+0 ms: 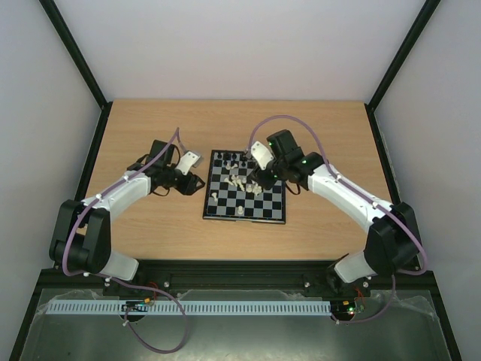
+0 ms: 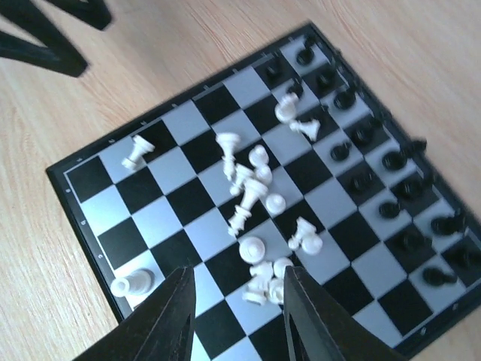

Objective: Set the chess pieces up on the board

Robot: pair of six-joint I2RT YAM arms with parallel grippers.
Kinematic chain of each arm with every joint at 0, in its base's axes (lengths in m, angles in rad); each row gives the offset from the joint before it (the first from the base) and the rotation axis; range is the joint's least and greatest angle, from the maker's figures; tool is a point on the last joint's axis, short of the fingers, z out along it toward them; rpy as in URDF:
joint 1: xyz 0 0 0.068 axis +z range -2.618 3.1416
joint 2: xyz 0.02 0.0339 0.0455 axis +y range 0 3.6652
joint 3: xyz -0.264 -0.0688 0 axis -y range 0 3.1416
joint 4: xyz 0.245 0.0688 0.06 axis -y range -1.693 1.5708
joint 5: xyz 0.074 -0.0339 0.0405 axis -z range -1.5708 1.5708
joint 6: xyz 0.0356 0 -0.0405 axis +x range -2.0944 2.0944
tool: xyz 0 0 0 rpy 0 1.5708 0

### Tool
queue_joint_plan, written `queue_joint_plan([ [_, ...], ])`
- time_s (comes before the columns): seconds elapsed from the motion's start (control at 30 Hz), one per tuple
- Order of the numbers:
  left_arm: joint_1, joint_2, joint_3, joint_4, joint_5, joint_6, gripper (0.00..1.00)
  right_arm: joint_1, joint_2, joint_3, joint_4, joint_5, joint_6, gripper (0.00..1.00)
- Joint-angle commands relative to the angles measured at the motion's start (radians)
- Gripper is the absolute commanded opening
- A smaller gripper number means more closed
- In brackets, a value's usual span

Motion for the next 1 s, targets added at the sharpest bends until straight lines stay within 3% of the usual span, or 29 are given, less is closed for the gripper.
queue_joint_plan([
  [0.0, -0.025, -0.002, 0.033, -0.048, 0.003, 0.069, 0.51, -0.059, 0.025, -0.044, -0.062, -0.062, 0.182, 0.32],
  [0.23, -0.048, 0.013, 0.053, -0.047, 0.000, 0.077, 0.52, -0.067, 0.159, -0.003, -0.101, -0.060, 0.110, 0.26],
  [0.53, -0.049, 0.002, 0.030, -0.038, 0.002, 0.071, 0.53, -0.064, 0.356, 0.174, -0.164, -0.059, 0.049, 0.37],
  [0.97, -0.047, 0.004, 0.014, -0.008, 0.017, 0.033, 0.54, -0.019, 0.413, 0.169, -0.216, -0.021, 0.002, 0.33],
])
